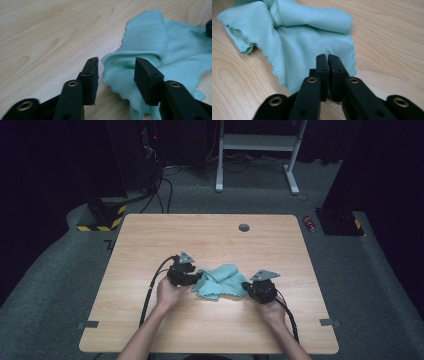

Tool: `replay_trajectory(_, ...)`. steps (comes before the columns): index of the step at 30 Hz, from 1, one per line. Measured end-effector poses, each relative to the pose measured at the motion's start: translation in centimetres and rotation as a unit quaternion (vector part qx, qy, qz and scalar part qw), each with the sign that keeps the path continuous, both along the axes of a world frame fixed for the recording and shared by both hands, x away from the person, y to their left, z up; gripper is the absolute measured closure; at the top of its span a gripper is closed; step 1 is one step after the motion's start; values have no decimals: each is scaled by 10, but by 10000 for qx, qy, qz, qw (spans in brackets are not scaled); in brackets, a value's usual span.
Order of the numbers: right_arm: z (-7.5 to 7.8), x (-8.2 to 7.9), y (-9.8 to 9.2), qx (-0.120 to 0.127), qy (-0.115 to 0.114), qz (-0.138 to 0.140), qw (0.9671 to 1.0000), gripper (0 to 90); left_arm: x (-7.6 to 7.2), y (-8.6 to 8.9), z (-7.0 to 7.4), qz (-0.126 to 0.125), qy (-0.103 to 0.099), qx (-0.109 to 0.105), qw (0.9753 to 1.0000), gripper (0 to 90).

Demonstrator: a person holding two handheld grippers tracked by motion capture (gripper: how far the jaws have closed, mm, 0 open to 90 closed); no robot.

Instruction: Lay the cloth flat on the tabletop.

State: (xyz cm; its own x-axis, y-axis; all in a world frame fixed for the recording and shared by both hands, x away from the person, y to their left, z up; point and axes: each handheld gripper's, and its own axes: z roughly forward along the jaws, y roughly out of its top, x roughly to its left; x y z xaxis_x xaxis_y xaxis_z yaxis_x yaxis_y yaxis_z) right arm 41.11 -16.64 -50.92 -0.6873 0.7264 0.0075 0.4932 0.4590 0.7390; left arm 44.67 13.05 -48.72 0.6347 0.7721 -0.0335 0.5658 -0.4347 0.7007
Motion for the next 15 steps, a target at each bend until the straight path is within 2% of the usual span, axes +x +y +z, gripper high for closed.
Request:
replay_trajectory(2, 0, 1, 2, -3, 36, -1, 10000, 764, 5, -7, -4, -4, 68, 18, 10000, 525)
replay_trajectory(4, -1, 2, 3, 1, 105, -18, 9999, 731, 9, -11, -6, -7, 143, -100, 9998, 550)
replay_trajectory(5, -3, 3, 2, -55, 180, -27, 9998, 724, 10, -12, -6, -26, 143, -139, 9998, 628)
replay_trajectory(6, -3, 3, 2, -55, 180, -27, 9998, 724, 10, -12, -7, -38, 187, -199, 9996, 628)
replay_trajectory(7, -6, 5, 1, -92, 250, -52, 9996, 762, 11, -12, -8, -74, 277, -327, 9991, 762)
replay_trajectory(8, -6, 5, 1, -92, 250, -52, 9996, 762, 11, -12, -8, -74, 277, -327, 9991, 815)
replay_trajectory(9, -8, 4, 0, -147, 218, -87, 9996, 843, 11, -13, -9, -86, 284, -322, 9990, 881)
replay_trajectory(10, -8, 4, 0, -147, 218, -87, 9996, 843, 11, -13, -9, -106, 248, -237, 9994, 881)
replay_trajectory(11, -8, 4, 0, -167, 198, -70, 9996, 888, 9, -15, -8, -145, 228, -117, 9996, 899)
replay_trajectory(12, -8, 4, 0, -167, 198, -70, 9996, 888, 9, -15, -8, -145, 228, -117, 9996, 900)
replay_trajectory(13, -7, 3, 1, -213, 165, -66, 9996, 894, 7, -15, -5, -125, 133, 69, 9998, 900)
replay_trajectory(15, -7, 3, 1, -217, 132, -51, 9997, 895, 6, -13, -3, -106, 100, 123, 9998, 900)
